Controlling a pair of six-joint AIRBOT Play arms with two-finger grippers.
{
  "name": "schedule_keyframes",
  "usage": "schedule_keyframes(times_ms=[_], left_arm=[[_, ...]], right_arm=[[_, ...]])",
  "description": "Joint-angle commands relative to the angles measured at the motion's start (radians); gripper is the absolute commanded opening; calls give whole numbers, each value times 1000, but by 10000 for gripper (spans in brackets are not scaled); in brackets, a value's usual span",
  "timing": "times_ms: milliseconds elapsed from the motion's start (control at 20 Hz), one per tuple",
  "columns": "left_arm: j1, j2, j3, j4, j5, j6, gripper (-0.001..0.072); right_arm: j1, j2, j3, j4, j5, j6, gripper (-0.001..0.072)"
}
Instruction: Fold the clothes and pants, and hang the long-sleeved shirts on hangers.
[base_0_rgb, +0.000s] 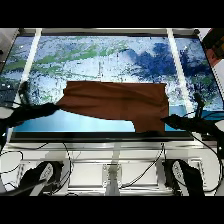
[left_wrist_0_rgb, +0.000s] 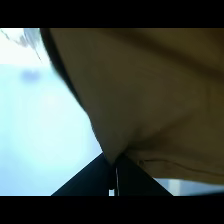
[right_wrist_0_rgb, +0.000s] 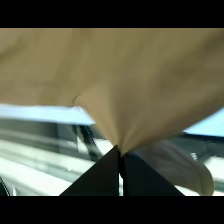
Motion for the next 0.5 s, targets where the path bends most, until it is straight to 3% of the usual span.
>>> schedule_keyframes(times_ms=[0,250,450], left_arm=[[33,157,3,-8,180,-66,11],[-117,-36,3,-29,350,-79,10],[-211,-243,3,-74,530,-100,11]], right_arm=[[1,106,1,50,-163,122,7],[28,19,1,124,-457,122,7],[220,-162,1,127,-776,122,7]])
